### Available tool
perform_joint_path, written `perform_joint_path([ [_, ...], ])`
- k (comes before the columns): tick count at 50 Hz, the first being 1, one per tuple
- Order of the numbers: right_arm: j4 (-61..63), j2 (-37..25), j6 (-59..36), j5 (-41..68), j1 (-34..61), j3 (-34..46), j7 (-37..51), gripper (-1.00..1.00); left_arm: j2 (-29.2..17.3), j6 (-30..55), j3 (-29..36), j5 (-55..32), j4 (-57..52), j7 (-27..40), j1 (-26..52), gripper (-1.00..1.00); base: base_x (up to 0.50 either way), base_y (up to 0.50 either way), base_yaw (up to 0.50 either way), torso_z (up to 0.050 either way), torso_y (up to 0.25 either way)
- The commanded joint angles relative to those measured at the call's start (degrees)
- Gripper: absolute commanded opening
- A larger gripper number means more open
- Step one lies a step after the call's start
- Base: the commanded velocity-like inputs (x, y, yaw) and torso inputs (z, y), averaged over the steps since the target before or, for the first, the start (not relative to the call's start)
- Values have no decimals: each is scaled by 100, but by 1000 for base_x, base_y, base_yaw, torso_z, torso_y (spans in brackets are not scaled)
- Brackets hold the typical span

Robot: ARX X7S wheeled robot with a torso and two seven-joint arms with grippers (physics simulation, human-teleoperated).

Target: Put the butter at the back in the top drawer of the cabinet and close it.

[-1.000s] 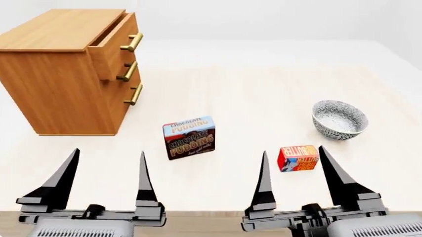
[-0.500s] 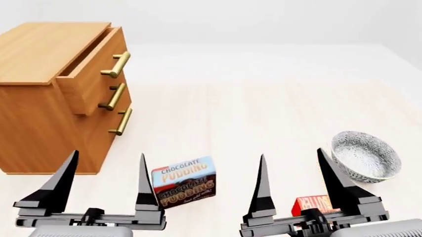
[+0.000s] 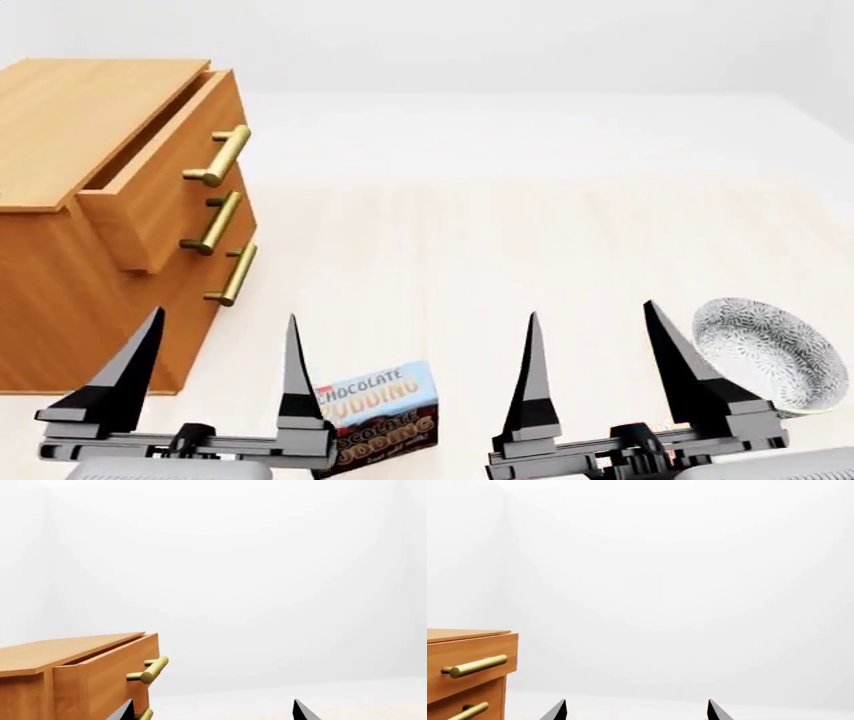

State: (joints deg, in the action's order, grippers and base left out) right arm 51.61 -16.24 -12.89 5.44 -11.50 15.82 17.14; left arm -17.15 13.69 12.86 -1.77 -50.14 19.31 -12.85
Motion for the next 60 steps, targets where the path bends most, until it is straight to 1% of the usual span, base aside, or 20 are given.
perform_joint_path([
  [1,-37,-34,3,86,9,-3,49,100,-36,-51,43,-13,47,46,-13,100,500,0,0,0,0],
  [4,-57,-47,184,30,-46,-12,82,100,-40,-69,56,-17,73,59,-15,100,167,0,0,0,0],
  [11,-49,-76,239,30,-72,-22,132,100,-49,-18,42,-64,121,81,62,100,0,0,0,0,0],
  [14,-64,-94,255,41,-74,-26,144,100,-62,182,-5,-112,76,78,213,100,0,0,0,0,0],
  [17,-66,-111,257,56,-71,-29,156,100,-83,660,-82,-221,-98,41,530,100,0,0,0,0,0],
  [21,-73,-130,251,70,-61,-14,166,100,-121,1931,-221,-506,-550,-86,1409,100,0,0,0,0,0],
  [26,-60,-163,257,99,-72,-11,179,100,20,4501,-725,-1497,-963,-310,3491,100,0,0,0,0,0],
  [29,-2,-192,233,124,-81,-21,189,100,244,6087,-1244,-2246,-946,-372,4979,100,0,0,0,0,0],
  [31,27,-210,221,137,-84,-27,195,100,377,6777,-1444,-2468,-763,-430,5761,100,0,0,0,0,0],
  [33,44,-225,209,150,-83,-29,201,100,449,7180,-1497,-2557,-481,-457,6349,100,0,0,0,0,0],
  [37,72,-252,198,169,-91,-31,215,100,445,7460,-1335,-2581,153,-447,7104,100,0,0,0,0,0],
  [41,92,-272,195,177,-98,-21,231,100,446,7552,-1176,-2605,717,-421,7650,100,0,0,0,0,0],
  [49,58,-295,191,169,-87,39,250,100,435,7347,-740,-2522,1988,-409,8507,100,0,0,0,0,0],
  [54,68,-304,126,151,-47,83,270,100,389,7167,-469,-2454,2630,-475,8871,100,0,0,0,0,0],
  [60,80,-312,80,117,-21,148,294,100,452,6825,-356,-2312,3717,-552,9091,100,0,0,0,0,0],
])
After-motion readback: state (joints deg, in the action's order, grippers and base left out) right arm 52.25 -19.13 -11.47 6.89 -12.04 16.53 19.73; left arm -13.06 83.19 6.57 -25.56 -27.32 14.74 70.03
